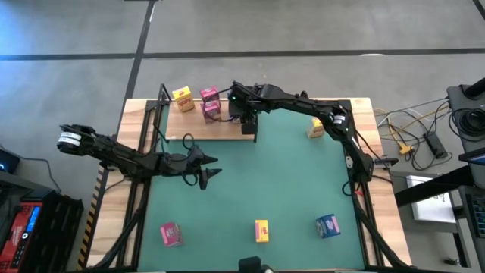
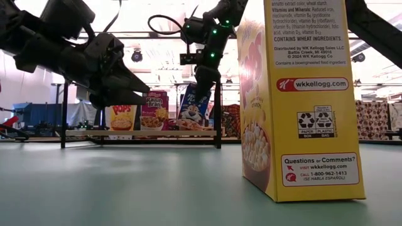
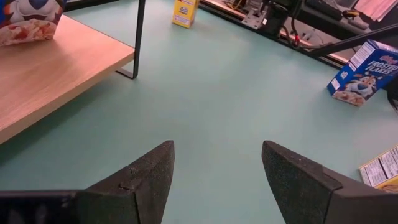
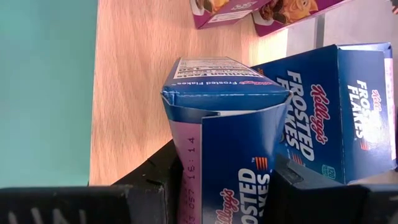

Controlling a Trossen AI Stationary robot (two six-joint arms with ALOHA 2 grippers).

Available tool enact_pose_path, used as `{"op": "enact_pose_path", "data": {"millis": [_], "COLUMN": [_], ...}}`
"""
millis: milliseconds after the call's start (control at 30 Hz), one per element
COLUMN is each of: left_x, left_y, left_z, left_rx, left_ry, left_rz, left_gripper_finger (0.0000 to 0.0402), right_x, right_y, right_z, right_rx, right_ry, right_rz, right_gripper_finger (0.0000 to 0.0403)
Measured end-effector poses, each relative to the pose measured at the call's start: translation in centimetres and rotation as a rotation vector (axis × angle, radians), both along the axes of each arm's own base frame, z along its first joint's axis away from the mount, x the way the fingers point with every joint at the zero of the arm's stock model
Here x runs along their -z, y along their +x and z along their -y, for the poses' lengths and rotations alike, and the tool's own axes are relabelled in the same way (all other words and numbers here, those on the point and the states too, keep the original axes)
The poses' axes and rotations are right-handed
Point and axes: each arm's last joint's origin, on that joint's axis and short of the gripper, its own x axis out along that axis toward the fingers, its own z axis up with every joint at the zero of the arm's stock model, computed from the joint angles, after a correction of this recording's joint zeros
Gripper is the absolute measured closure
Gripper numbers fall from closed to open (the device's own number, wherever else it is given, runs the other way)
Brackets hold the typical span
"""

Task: Stack cereal on shelf
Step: Put the top blue cereal box on the shelf aligned with the other blue cereal box

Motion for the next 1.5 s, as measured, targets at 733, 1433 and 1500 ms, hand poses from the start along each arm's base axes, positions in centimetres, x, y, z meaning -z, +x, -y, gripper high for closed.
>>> {"op": "enact_pose_path", "data": {"millis": [733, 1433, 1500], "left_x": [0.0, 0.1, 0.1], "left_y": [0.0, -0.1, -0.1], "left_z": [0.0, 0.0, 0.0], "left_rx": [0.000, 0.001, 0.001], "left_ry": [0.000, 0.005, 0.005], "left_rz": [-0.001, -0.008, -0.008], "left_gripper_finger": [0.0174, 0.0174, 0.0174], "right_x": [0.1, -1.3, -1.7], "right_y": [-0.1, -0.1, 0.0], "right_z": [0.0, -0.1, -0.1], "right_rx": [-0.013, 0.016, 0.017], "right_ry": [-0.005, -0.033, -0.038], "right_rz": [-0.013, 0.021, 0.036], "right_gripper_finger": [0.0294, 0.0211, 0.0211]}}
